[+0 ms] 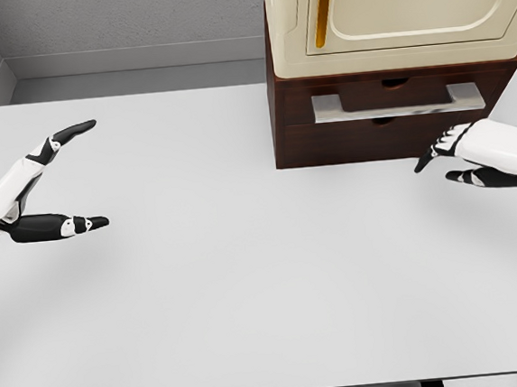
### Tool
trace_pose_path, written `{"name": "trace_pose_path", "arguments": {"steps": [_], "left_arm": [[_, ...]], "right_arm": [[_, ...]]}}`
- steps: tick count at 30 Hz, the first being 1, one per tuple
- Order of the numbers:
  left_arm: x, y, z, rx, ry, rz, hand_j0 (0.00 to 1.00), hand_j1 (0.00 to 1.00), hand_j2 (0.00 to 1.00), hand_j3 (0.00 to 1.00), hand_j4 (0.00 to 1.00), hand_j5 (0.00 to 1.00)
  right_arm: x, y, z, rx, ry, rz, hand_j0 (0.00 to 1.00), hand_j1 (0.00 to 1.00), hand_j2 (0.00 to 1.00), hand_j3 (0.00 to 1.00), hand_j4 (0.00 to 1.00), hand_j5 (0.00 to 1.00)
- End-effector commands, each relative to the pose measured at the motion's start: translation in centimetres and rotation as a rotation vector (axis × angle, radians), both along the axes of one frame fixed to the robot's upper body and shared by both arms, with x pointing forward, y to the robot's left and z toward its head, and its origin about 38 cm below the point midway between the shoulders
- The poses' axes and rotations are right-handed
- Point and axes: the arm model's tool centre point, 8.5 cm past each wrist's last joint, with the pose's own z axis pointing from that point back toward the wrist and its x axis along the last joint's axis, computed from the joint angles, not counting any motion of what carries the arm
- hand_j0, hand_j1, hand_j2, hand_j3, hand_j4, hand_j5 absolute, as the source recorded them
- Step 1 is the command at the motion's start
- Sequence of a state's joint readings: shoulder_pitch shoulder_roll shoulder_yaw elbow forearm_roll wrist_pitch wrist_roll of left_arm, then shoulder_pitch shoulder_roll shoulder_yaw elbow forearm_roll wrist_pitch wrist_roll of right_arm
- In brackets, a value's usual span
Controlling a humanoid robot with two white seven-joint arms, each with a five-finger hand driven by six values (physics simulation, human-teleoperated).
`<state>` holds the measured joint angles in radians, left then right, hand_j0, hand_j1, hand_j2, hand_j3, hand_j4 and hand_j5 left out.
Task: Put the switch into the drawer with left arm, and close the drawer with right arm
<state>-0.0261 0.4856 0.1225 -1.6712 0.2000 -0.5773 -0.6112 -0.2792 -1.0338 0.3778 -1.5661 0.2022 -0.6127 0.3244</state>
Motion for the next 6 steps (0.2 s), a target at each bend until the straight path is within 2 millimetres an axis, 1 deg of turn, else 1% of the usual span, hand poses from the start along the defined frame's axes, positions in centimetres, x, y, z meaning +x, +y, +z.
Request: {"name": "trace_pose_path", "arguments": {"steps": [1, 3, 6], "left_arm": [[-0.1, -0.2, 0.3, -0.004, -0.006, -0.006, 1.0, 1.0, 1.0, 1.0, 1.0, 1.0], [-0.1, -0.3, 0.3, -0.005, -0.007, -0.008, 1.0, 1.0, 1.0, 1.0, 1.0, 1.0], [-0.1, -0.3, 0.3, -0.008, -0.008, -0.009, 1.0, 1.0, 1.0, 1.0, 1.0, 1.0]], "right_arm": [[-0.1, -0.1, 0.0, 0.0, 0.005, -0.003, 0.62, 0.62, 0.62, 0.62, 0.62, 0.62], [-0.2, -0.8, 0.3, -0.021, 0.008, -0.011, 0.62, 0.62, 0.62, 0.62, 0.62, 0.62], [-0.7, -2.7, 0.9, -0.072, 0.02, -0.041, 0.64, 0.64, 0.64, 0.64, 0.64, 0.64]]}}
